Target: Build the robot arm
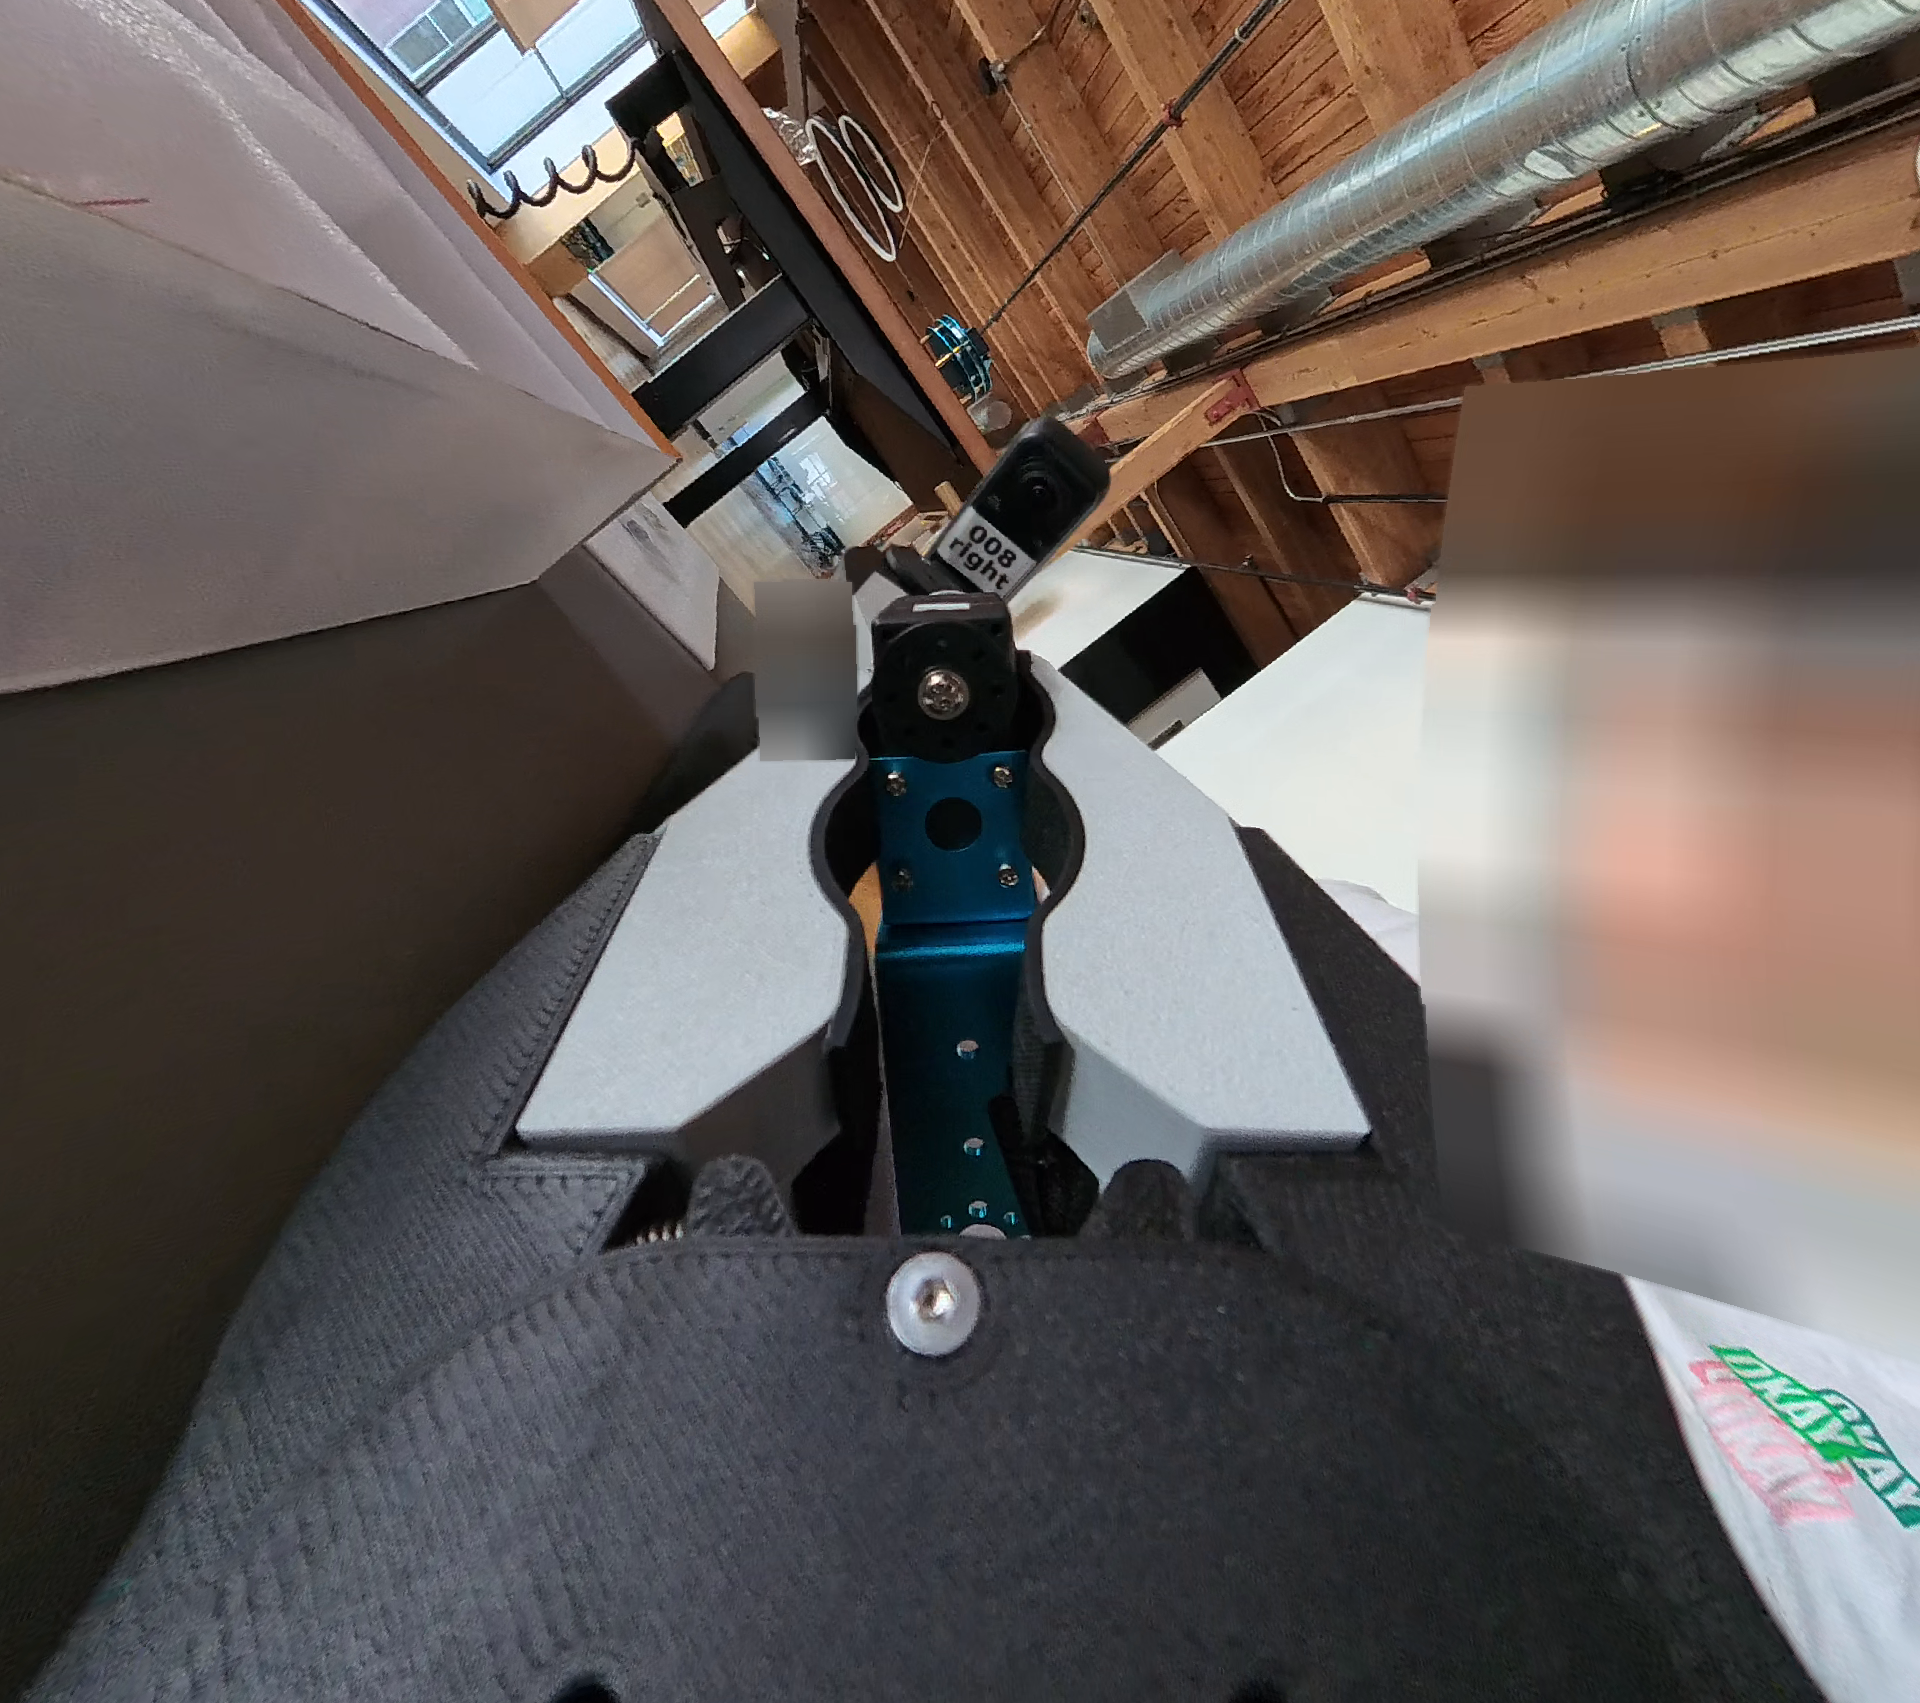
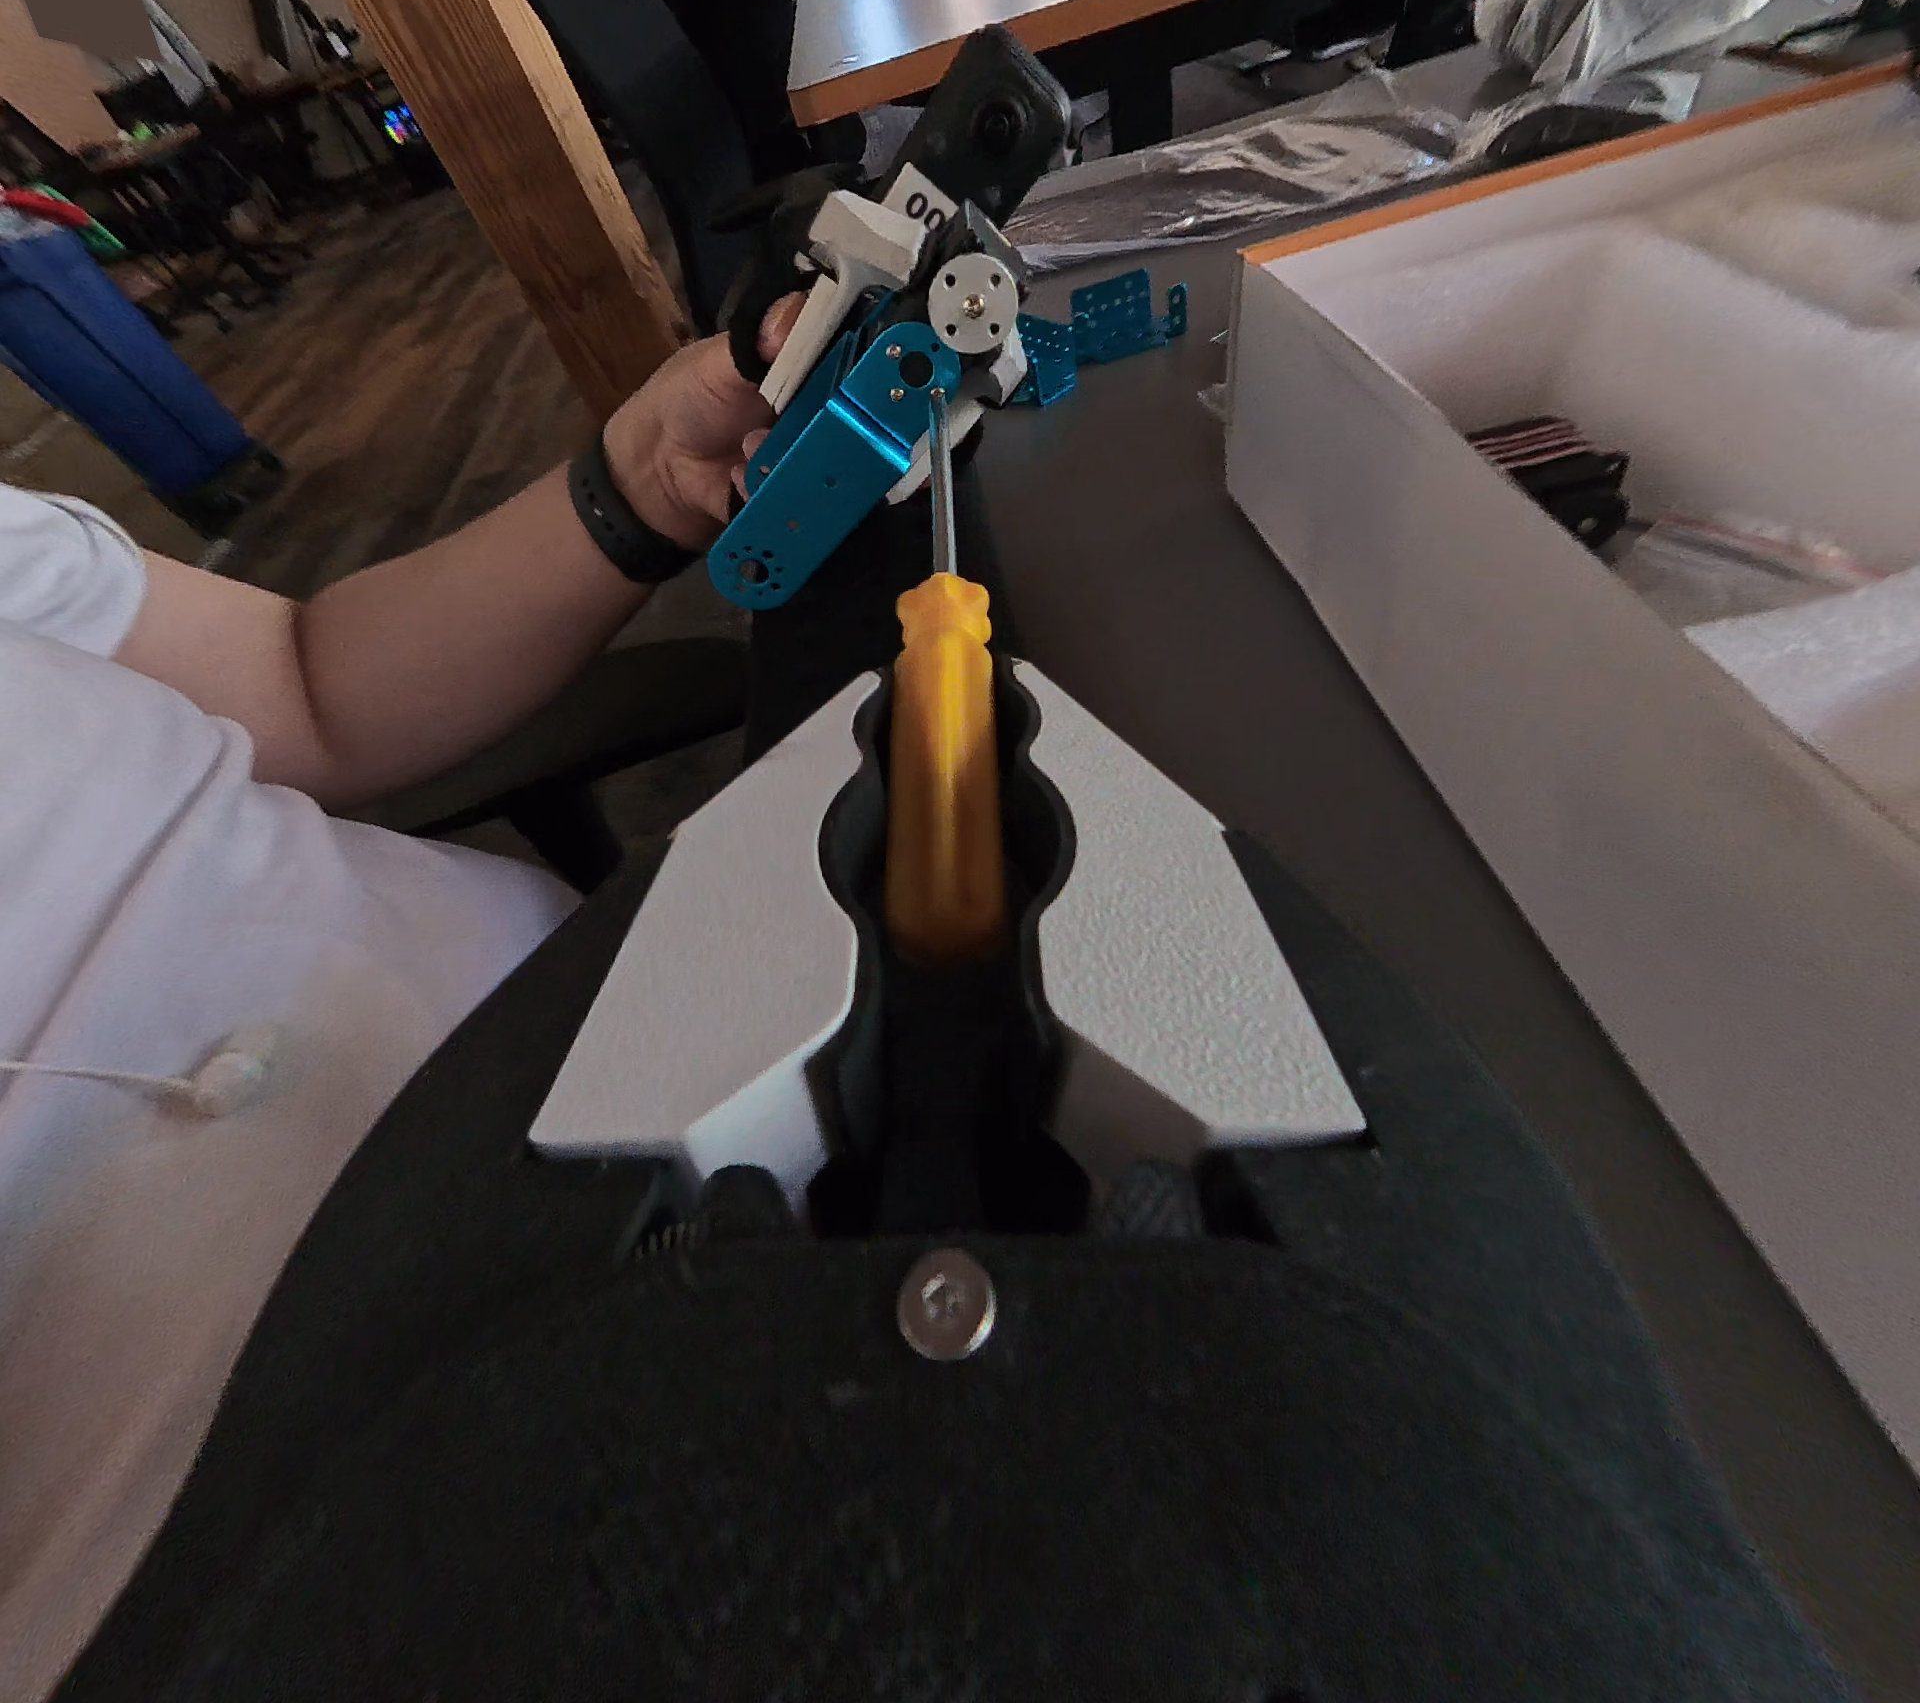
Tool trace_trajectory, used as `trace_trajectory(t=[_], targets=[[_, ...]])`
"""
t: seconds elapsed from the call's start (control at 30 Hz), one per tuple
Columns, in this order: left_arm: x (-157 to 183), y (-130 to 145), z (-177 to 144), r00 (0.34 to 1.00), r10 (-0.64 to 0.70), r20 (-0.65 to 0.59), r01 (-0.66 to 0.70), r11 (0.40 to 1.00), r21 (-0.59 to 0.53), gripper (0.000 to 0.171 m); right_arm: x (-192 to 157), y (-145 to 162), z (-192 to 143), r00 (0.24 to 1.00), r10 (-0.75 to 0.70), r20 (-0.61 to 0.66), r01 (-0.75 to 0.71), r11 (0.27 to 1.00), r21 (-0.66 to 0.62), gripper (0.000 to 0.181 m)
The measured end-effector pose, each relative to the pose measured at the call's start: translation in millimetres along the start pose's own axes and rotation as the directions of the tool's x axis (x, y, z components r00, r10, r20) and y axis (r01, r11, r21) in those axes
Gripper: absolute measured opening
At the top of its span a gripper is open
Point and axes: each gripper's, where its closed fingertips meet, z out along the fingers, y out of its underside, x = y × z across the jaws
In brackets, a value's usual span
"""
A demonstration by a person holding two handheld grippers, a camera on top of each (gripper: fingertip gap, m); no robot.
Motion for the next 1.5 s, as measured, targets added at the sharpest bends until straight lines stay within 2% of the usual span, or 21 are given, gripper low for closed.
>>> trace_trajectory(t=[0.03,0.33,0.63,0.73,0.87,0.93,1.0,1.03,1.1,1.17,1.33,1.5], targets=[[0,0,0,1.0,0.007,0.005,-0.007,1.0,0.001,0.022,0,1,0,0.999,0.033,0.011,-0.033,0.999,-0.005,0.017],[0,3,1,0.997,0.066,0.034,-0.066,0.998,-0.011,0.022,-4,8,1,0.95,0.295,0.104,-0.291,0.955,-0.055,0.016],[-3,7,3,0.994,0.087,0.064,-0.084,0.996,-0.037,0.022,-6,13,0,0.815,0.539,0.211,-0.524,0.842,-0.126,0.016],[-4,8,4,0.994,0.078,0.07,-0.075,0.996,-0.044,0.021,-5,14,-2,0.789,0.57,0.229,-0.552,0.822,-0.142,0.016],[-5,4,3,0.997,0.041,0.06,-0.04,0.999,-0.019,0.021,0,9,-1,0.897,0.405,0.178,-0.393,0.914,-0.097,0.017],[-8,4,1,0.998,-0.004,0.056,0.005,1.0,-0.012,0.021,6,6,-3,0.962,0.248,0.111,-0.242,0.968,-0.066,0.017],[-9,0,-2,0.998,-0.048,0.046,0.047,0.999,0.01,0.021,7,-5,-9,0.998,0.001,0.056,-0.002,1.0,0.009,0.017],[-9,0,-3,0.997,-0.074,0.031,0.074,0.997,0.012,0.021,9,-10,-12,0.987,-0.161,-0.013,0.161,0.986,0.045,0.017],[-12,-2,-4,0.994,-0.107,0.033,0.106,0.994,0.027,0.021,16,-17,-19,0.874,-0.451,-0.182,0.465,0.884,0.041,0.017],[-13,-1,-4,0.992,-0.123,0.032,0.123,0.992,0.018,0.021,15,-10,-18,0.748,-0.625,-0.222,0.634,0.772,-0.038,0.016],[-15,2,-2,0.99,-0.137,0.042,0.137,0.991,-0.003,0.021,12,1,-3,0.624,-0.742,-0.244,0.736,0.664,-0.134,0.016],[-15,4,-1,0.99,-0.134,0.044,0.135,0.991,-0.013,0.021,16,5,-1,0.608,-0.754,-0.249,0.739,0.652,-0.168,0.017]])
